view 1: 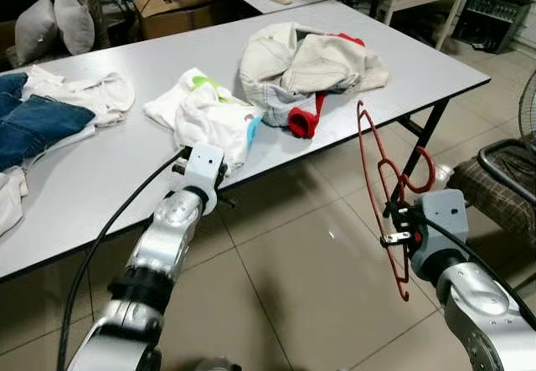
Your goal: Hang hanger
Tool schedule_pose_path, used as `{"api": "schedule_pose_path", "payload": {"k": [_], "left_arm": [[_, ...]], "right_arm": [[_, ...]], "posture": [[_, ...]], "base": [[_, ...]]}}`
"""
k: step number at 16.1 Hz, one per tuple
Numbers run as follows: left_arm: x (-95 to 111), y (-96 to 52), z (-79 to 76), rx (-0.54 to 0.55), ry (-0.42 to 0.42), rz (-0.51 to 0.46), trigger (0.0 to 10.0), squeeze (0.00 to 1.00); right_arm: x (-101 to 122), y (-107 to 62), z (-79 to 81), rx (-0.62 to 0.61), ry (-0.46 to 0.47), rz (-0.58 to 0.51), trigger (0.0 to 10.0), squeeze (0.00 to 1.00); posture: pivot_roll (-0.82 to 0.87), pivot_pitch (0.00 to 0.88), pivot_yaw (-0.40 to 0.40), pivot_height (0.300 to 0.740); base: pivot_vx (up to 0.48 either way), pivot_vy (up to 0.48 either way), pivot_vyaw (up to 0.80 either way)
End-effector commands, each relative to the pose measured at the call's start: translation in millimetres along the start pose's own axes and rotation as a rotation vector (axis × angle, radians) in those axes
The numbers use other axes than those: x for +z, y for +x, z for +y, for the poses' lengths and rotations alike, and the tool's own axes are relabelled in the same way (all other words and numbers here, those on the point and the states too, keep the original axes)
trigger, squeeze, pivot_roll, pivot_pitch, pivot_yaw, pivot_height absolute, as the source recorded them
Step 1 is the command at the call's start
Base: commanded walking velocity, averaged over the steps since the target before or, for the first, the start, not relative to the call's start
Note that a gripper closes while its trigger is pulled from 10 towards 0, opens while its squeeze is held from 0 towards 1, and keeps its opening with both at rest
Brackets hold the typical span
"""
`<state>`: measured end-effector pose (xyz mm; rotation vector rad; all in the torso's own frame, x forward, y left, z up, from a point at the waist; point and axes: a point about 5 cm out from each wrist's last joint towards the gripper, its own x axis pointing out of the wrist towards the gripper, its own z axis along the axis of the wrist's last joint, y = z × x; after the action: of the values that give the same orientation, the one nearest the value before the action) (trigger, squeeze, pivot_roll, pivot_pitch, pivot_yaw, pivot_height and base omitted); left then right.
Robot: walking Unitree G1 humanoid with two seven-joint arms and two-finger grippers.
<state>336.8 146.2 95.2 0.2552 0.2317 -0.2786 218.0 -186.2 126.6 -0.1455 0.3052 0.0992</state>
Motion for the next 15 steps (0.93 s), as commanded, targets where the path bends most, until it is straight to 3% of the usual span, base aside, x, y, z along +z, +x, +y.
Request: {"api": "schedule_pose_path", "payload": {"k": [1, 2, 6, 12, 15], "left_arm": [[4.0, -2.5, 3.3, 0.002, 0.039, -0.035, 10.0, 0.0], [1.3, -6.4, 2.9, -0.006, 0.066, -0.055, 10.0, 1.0], [-2.2, -9.0, -5.9, -0.046, 0.093, -0.054, 10.0, 1.0], [-0.8, -1.9, -10.4, -0.018, 0.093, -0.058, 10.0, 1.0], [-4.6, 4.7, -9.1, 0.019, 0.11, -0.015, 10.0, 1.0]], "right_arm": [[2.7, -0.3, 0.7, 0.003, -0.009, -0.012, 10.0, 0.0], [3.0, 0.3, 1.1, 0.004, -0.008, -0.013, 10.0, 0.0], [2.8, 0.0, 1.9, 0.009, -0.009, -0.011, 10.0, 0.0], [2.8, -0.9, 1.1, 0.006, -0.012, -0.01, 10.0, 0.0], [4.4, -0.2, 0.3, 0.003, -0.017, -0.015, 10.0, 0.0]], "posture": [[-0.04, 0.0, 0.047, 0.74], [-0.04, 0.0, 0.047, 0.74], [-0.04, 0.0, 0.046, 0.74], [-0.05, 0.0, 0.051, 0.74], [-0.06, 0.0, 0.053, 0.74]], "base": [[0.0, 0.0, 0.0], [0.0, 0.0, 0.0], [0.0, 0.0, 0.0], [0.0, 0.0, 0.0], [0.0, 0.0, 0.0]]}}
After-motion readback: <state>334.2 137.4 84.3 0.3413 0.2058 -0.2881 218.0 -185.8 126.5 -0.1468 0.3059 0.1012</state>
